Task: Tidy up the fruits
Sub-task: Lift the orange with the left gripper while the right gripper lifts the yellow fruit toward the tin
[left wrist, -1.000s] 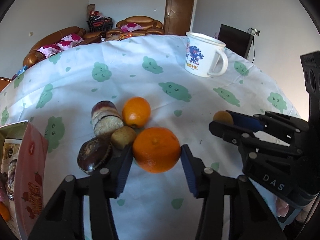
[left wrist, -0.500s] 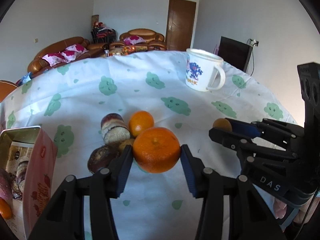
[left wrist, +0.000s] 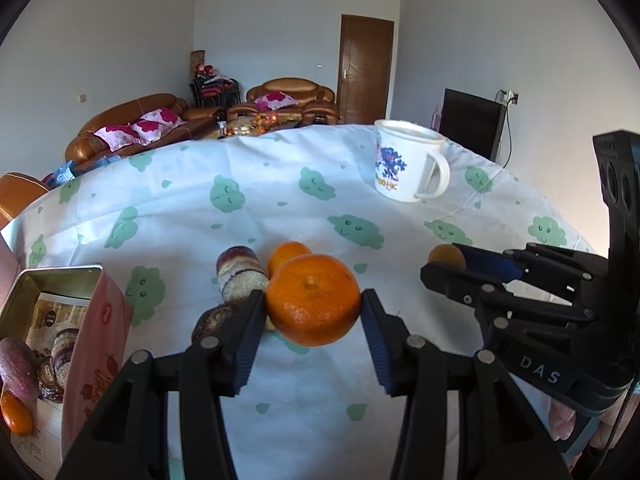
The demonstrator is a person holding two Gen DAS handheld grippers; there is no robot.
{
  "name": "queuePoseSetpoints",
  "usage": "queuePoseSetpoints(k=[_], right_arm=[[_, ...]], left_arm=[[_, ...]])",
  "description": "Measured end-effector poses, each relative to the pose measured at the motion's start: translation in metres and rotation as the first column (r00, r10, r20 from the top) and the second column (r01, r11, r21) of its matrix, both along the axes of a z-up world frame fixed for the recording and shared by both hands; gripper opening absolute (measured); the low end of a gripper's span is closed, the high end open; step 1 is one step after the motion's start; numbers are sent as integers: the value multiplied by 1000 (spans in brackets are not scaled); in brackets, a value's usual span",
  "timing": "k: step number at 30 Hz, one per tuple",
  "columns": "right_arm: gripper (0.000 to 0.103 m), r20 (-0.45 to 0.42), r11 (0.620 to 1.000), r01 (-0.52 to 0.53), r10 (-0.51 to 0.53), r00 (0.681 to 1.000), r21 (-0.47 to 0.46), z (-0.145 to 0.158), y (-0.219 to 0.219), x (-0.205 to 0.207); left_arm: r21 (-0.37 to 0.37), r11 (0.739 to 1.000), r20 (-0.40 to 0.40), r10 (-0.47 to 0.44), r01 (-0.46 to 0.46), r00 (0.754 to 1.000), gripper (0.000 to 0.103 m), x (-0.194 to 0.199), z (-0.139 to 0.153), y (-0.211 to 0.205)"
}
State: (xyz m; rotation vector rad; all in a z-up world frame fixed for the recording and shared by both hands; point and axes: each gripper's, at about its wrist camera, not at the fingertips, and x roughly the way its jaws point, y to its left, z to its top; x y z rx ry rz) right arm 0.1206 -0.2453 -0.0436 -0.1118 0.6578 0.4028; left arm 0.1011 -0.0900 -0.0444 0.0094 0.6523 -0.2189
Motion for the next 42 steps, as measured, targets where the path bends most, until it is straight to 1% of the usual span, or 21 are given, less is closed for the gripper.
queuePoseSetpoints(k=[12,18,33,42], right_arm=[[27,50,1000,-8,7,999,17,5,-3,-8],[27,69,1000,-11,9,998,25,7,-4,-11],[27,120,999,-13,8,993,46,12,-6,-20],[27,148,998,-11,3,989,54,14,-9,-24]], left_arm=[[-1,1000,66,23,-23,998,50,-9,7,3],[13,1000,103,25,-26,994,50,-15,9,1],[9,999,163,48,-50,986,50,-25,15,3],[10,998,186,54,-57,981,50,-30,18,4]])
